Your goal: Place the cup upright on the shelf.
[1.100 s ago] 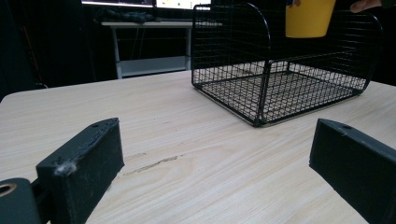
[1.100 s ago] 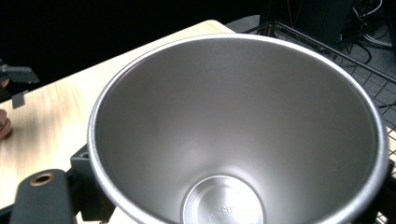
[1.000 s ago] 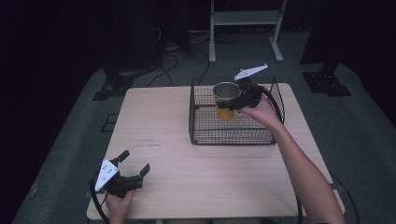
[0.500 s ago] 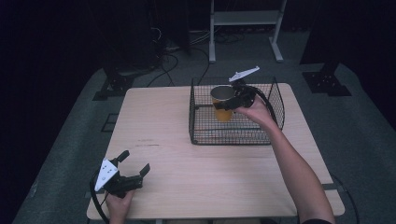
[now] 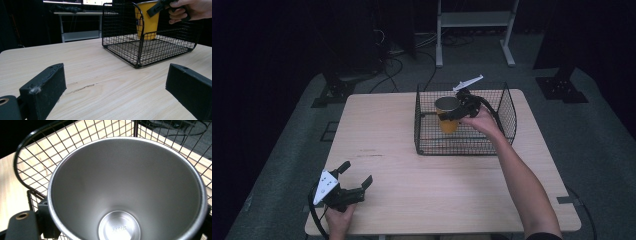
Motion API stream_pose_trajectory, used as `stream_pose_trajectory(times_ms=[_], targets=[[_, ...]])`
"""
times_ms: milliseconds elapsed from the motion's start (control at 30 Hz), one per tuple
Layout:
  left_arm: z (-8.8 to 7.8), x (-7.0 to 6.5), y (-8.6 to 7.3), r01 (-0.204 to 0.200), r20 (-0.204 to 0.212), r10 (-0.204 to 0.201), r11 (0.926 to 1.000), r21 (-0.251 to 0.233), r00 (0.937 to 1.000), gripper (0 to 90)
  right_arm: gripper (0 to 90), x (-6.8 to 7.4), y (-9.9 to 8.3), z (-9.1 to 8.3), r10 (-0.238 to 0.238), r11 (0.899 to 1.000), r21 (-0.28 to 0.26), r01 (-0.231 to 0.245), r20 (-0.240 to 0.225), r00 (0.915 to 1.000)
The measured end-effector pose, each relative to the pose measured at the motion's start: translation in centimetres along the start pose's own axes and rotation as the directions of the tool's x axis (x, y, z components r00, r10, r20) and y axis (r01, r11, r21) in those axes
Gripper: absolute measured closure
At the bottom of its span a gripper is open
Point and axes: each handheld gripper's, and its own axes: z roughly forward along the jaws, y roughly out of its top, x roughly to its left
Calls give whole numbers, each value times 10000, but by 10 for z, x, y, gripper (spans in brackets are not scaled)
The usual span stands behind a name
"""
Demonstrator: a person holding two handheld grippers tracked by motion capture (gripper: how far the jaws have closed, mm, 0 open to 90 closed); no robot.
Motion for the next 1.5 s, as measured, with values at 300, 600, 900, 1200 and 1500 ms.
stream_pose_trajectory(times_ms=[300,600,900,1200,1500], targets=[[0,0,0,19,6,-19,10000,-22,10000,22,129,-5,-3,9,9,9997,241,-9,4,10000],[0,0,0,24,9,-24,10000,-26,10000,22,129,-8,-6,18,6,9985,539,-9,50,10000],[0,0,0,29,15,-29,10000,-36,10000,22,128,-9,-7,23,-22,9969,783,6,199,9998],[0,0,0,24,10,-24,10000,-38,10000,22,127,-10,-10,27,-90,9947,1030,62,271,9996],[0,0,0,21,9,-21,10000,-45,10000,22,125,-9,-12,29,-324,9913,1289,274,373,9988]])
